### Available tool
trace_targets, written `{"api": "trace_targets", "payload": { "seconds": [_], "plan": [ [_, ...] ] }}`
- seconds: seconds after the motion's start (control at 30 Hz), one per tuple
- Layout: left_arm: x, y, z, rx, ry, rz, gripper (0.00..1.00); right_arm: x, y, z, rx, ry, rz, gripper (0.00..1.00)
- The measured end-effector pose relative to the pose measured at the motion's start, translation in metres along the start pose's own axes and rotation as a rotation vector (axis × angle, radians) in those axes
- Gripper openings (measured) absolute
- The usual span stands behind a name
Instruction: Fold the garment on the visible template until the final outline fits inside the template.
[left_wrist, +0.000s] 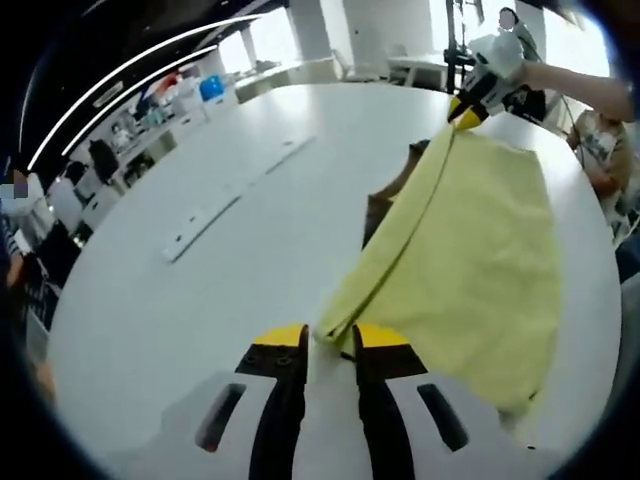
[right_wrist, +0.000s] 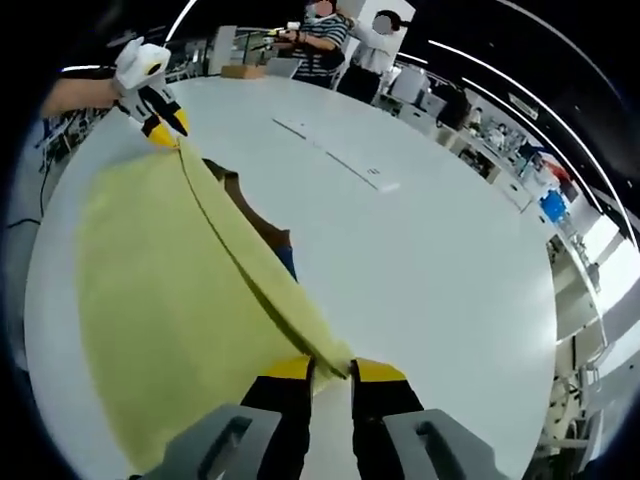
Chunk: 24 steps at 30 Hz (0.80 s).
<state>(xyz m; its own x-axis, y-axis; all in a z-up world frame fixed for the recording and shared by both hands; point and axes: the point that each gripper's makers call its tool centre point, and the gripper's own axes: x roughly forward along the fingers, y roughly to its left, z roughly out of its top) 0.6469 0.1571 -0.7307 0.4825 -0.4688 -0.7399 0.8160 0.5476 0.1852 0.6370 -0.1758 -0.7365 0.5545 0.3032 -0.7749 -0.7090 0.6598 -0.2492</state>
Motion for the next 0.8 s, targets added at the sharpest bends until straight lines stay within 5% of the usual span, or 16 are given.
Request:
{"api": "trace_targets", "payload": {
  "seconds": [0.17,0.8],
  "plan": [
    [0.006,-0.001,-0.004,0.077,0.030,0.022,0.15,0.003,0.001,-0.005,-0.050,0.016,-0.009,0.16],
    [0.010,0.010,-0.001,0.045,0.005,0.073,0.02,0.011,0.002,-0.008,-0.070,0.013,-0.001,0.00]
  ]
}}
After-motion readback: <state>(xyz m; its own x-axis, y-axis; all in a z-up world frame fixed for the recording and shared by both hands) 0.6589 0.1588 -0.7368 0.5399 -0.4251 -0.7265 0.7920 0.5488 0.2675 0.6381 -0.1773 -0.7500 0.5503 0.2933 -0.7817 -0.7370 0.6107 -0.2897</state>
